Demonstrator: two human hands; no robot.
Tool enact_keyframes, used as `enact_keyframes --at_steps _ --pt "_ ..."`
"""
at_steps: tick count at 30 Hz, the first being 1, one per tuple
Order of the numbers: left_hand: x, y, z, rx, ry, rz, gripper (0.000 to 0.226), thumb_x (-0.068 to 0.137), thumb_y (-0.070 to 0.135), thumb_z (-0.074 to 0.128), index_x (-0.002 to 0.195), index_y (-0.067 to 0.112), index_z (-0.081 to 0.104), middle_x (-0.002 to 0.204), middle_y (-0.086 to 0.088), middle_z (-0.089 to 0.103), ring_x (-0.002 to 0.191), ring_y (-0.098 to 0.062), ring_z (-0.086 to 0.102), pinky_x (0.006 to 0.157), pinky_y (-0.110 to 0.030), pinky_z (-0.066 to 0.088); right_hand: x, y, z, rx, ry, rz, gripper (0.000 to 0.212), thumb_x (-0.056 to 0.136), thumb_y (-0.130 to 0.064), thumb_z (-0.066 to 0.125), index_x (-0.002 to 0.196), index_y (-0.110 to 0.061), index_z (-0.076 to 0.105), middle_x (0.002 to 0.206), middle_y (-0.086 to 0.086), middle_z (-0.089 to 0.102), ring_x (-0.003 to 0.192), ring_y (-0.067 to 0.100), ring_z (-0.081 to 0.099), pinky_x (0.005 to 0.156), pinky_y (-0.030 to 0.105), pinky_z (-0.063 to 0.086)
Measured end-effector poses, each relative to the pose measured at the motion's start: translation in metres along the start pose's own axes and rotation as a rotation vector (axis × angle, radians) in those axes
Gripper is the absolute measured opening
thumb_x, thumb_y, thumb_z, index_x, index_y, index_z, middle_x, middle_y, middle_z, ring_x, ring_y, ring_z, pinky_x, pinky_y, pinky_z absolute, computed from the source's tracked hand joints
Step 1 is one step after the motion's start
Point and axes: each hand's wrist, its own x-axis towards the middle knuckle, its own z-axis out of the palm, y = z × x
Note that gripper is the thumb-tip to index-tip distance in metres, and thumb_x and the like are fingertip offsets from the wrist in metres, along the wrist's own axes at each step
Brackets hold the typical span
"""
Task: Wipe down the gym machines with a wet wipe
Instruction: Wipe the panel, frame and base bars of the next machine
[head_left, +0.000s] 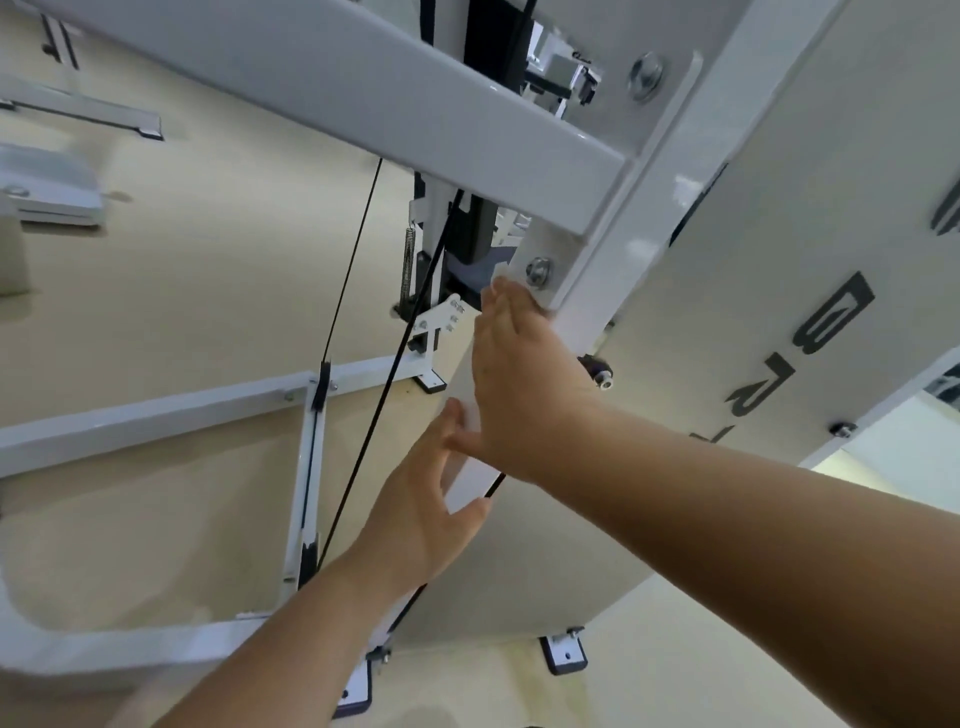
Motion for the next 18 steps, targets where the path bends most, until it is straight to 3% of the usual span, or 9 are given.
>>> enact_keyframes --at_steps 2,4,9,14,18 --pt "-0.005 -0.015 -0.004 -0.011 -0.038 0.002 0.085 0.089 0.024 0.07 0.156 0.042 0.021 0.157 0.021 0.034 0.143 0.004 0.032 0.119 -0.037 0.035 -0.008 -0.02 0.008 -0.031 0.002 -0.074 0.104 0.095 -0.075 0.007 0.156 0.009 0.018 0.162 0.034 0.015 0.153 0.049 0.008 0.122 0.058 -0.004" --pt "-0.011 -0.03 -0.005 0.01 -0.087 0.016 0.089 0.088 0.027 0.071 0.156 0.046 0.017 0.159 0.021 0.03 0.149 -0.002 0.024 0.12 -0.045 0.031 -0.017 -0.042 0.016 -0.09 -0.03 -0.173 0.107 0.093 -0.078 0.014 0.156 0.008 0.019 0.162 0.034 0.016 0.152 0.049 0.009 0.122 0.059 -0.003" --pt "-0.023 -0.05 0.005 0.035 -0.082 -0.07 0.106 0.087 0.03 0.074 0.147 0.066 -0.005 0.163 0.031 -0.003 0.15 0.005 0.007 0.122 -0.038 0.028 -0.002 -0.021 0.009 -0.111 -0.034 -0.127 0.105 0.094 -0.079 0.019 0.158 0.005 0.014 0.164 0.031 0.01 0.153 0.047 0.009 0.124 0.056 0.004" --pt "-0.027 -0.07 0.004 0.035 -0.16 -0.18 0.106 0.084 0.037 0.076 0.145 0.069 -0.005 0.164 0.024 0.001 0.149 0.002 0.008 0.119 -0.027 0.019 0.008 -0.038 0.008 -0.113 -0.088 -0.101 0.108 0.092 -0.081 0.016 0.159 0.004 0.012 0.164 0.033 0.005 0.153 0.05 0.003 0.122 0.06 -0.001" --pt "-0.034 -0.087 0.003 -0.064 -0.273 -0.205 0.113 0.081 0.034 0.077 0.144 0.068 -0.01 0.163 0.031 0.001 0.154 -0.004 -0.001 0.125 -0.046 0.017 -0.004 -0.085 0.027 -0.079 -0.071 -0.295 0.112 0.091 -0.083 0.021 0.159 0.004 0.005 0.165 0.032 0.003 0.152 0.051 0.001 0.123 0.059 0.0"
